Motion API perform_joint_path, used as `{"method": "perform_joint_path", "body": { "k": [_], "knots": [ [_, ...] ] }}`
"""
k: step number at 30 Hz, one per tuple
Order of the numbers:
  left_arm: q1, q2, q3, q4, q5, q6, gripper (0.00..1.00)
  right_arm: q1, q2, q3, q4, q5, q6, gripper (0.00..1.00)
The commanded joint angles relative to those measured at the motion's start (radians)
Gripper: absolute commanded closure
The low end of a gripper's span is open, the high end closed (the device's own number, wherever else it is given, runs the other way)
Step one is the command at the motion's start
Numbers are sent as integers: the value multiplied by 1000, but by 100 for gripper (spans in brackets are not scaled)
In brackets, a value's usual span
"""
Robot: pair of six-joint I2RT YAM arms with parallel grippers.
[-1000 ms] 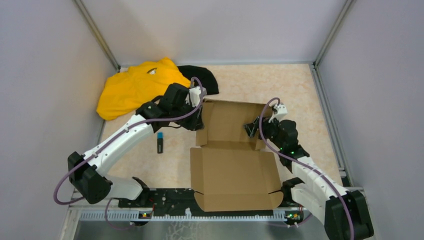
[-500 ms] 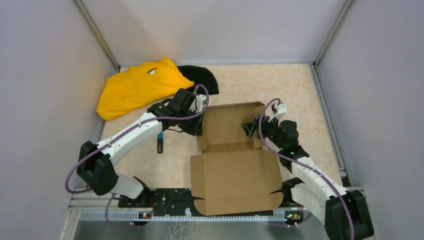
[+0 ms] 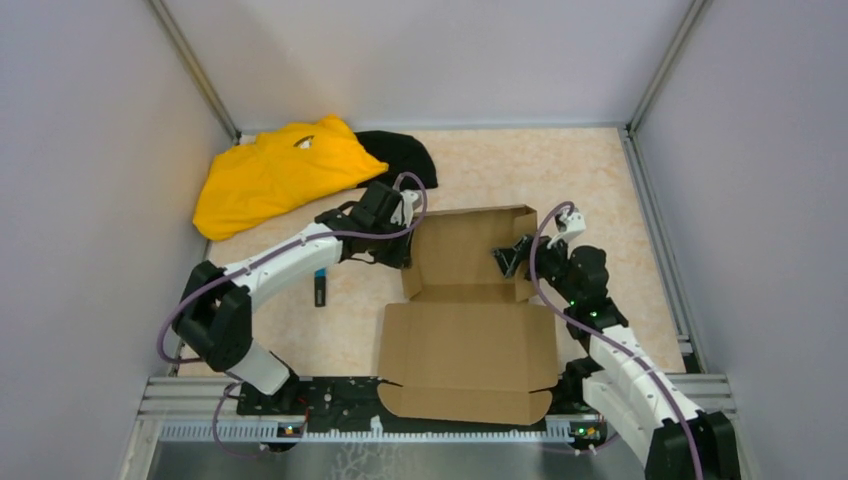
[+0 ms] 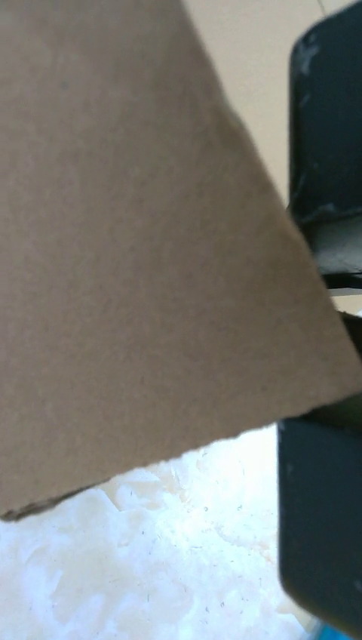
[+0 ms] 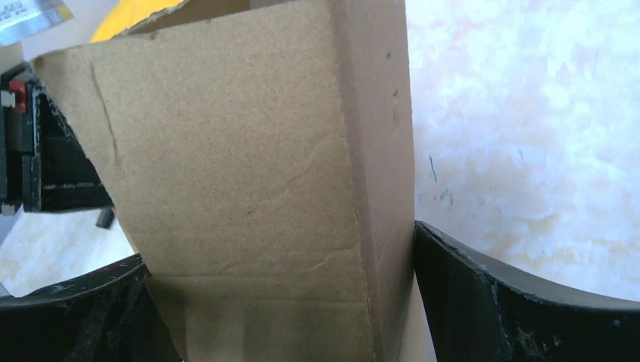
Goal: Fold the paper box
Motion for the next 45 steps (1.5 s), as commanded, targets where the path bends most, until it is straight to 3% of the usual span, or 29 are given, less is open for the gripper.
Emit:
{"method": "perform_joint_path", "body": {
  "k": [1,11,16,22,30,35,45],
  "knots": [
    [-24,103,50,-9,19,19,77,15,15,58,10,-94,-20,1],
    [-39,229,182,-143,-241,-4,81,14,77,185,-224,81,-86,1],
    [-55,276,218,-202,-347,-22,82,14,71,195,-185,68,-68,1],
    [-57,271,192,-199,-391,-52,81,14,47,142,-131,55,-50,1],
    [-57,288,157,-189,-408,-68,80,13,-145,54,-88,72,-15,1],
    [-48,289,122,-167,-419,-76,80,9,-165,90,-177,183,-15,1],
    [-19,284,72,-138,-415,-72,80,-148,-208,67,-223,70,65,7]
  ]
}}
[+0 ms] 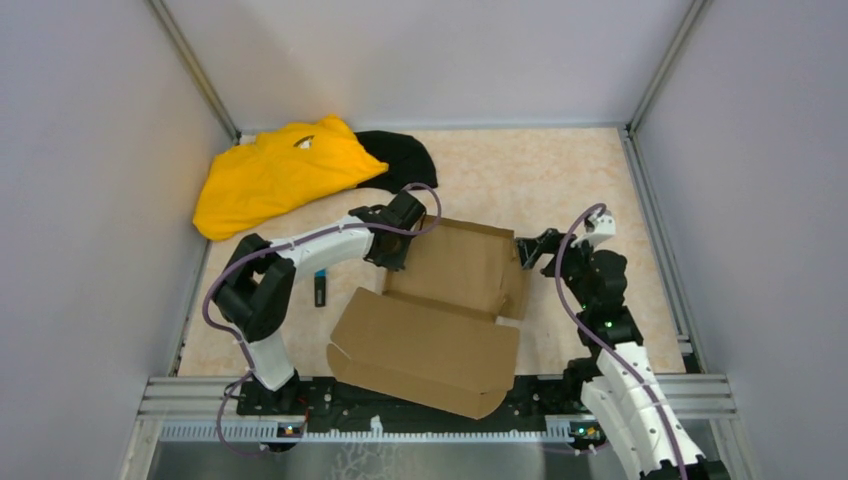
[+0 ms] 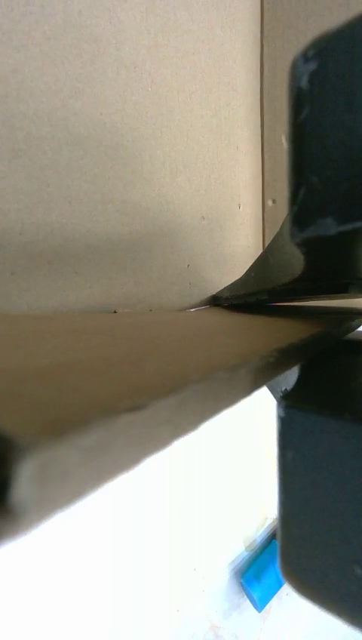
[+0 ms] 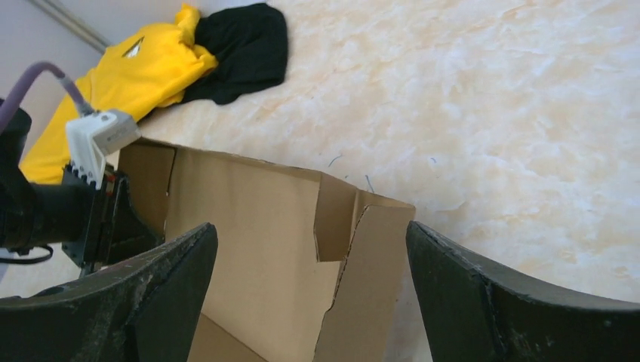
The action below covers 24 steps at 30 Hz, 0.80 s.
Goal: Fold the paper box
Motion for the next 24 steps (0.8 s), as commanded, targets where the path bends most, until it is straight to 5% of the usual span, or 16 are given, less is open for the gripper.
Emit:
{"method": "perform_joint_path", "body": {
  "k": [1,13,24],
  "knots": [
    [14,20,-37,-20,-25,9,80,-74,-47,14,-6,-65,62,10],
    [44,-12,-100,30,-10,16,80,-314,84,9,-185,-174,160,28],
    [47,-21,-88,47,10,14,80,-322,304,24,-196,-270,93,37]
  ]
}}
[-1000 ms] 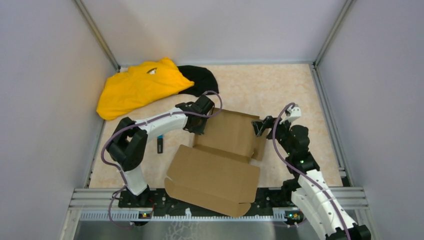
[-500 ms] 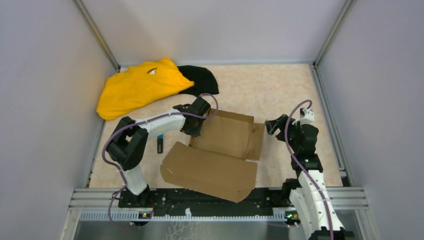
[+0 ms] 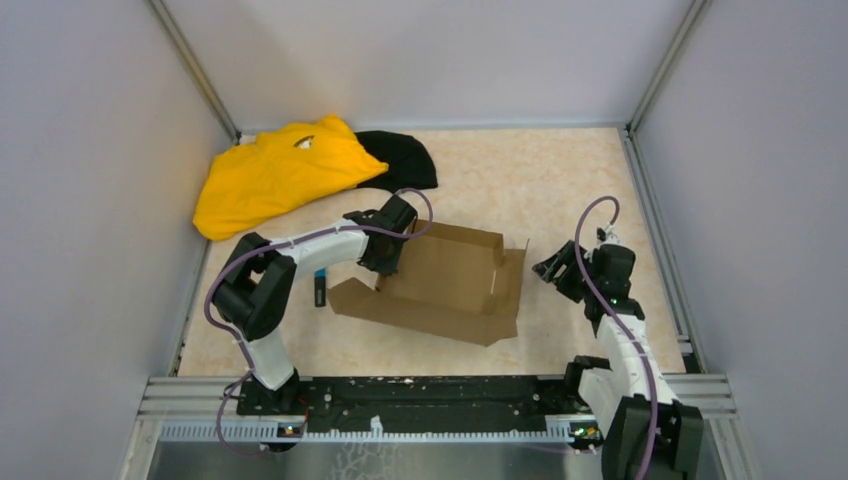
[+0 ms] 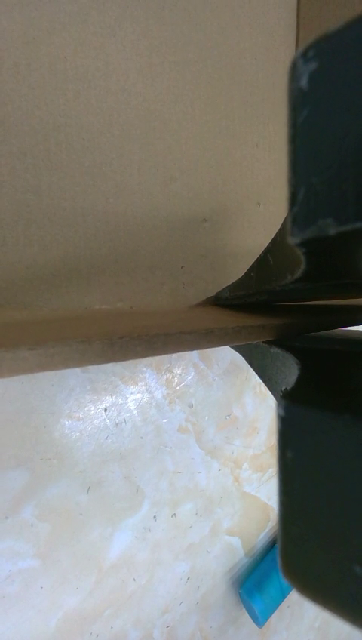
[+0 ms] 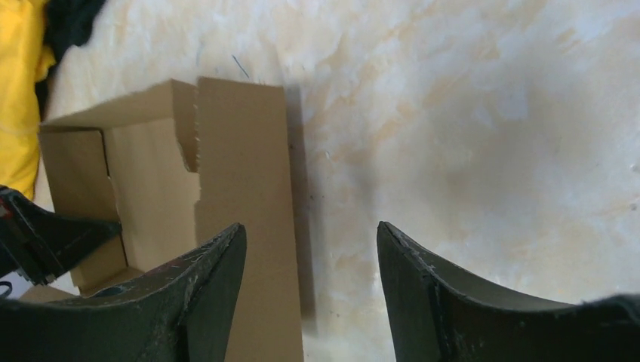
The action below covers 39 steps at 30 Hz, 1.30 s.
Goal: Fold the paper box
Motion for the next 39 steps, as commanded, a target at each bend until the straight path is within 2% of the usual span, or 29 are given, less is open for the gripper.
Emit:
{"method": "perform_joint_path", "body": {
  "k": [1,12,16,29,39],
  "knots": [
    [3,-16,-8,-1,1,13,80,-5,75,16,57,-101,-25,37],
    [3,-5,-3,4,13,10,80,10,170,3,185,-207,10,38],
    [3,-1,1,-4,12,8,80,18,193,-7,199,-206,11,41],
    [-3,15,31,-24,6,5,81,121,294,-36,374,-226,74,41],
    [-14,32,52,-41,1,1,81,154,328,-11,411,-227,92,41]
  ]
}}
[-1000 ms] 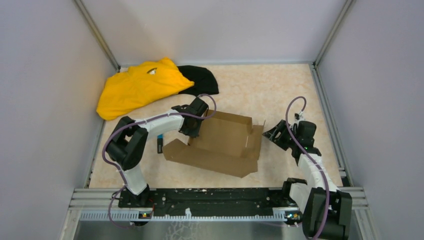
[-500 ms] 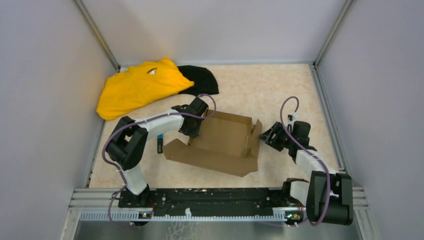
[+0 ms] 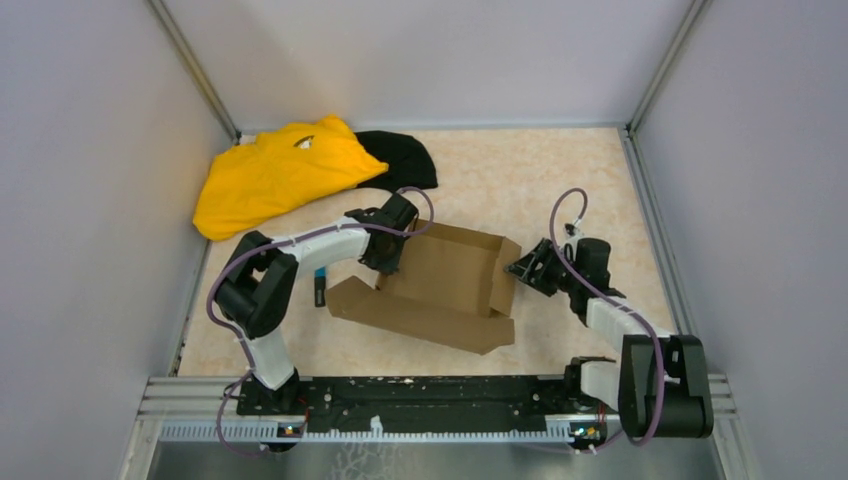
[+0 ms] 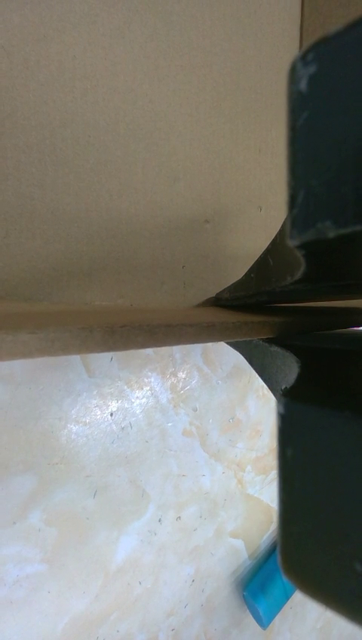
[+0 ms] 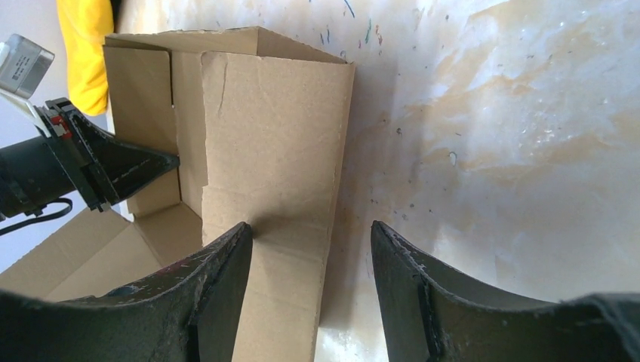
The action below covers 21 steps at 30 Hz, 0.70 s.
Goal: Fold the paper box
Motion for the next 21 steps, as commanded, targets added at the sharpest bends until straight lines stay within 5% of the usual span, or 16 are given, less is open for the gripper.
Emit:
{"method": "perform_joint_path", "body": {
  "k": [1,21],
  "knots": [
    [-13,20,32,-30,-12,0,81,16,23,26,63,-9,7,41],
    [-26,53,57,-28,2,2,81,125,-18,94,-19,69,-2,37]
  ]
}}
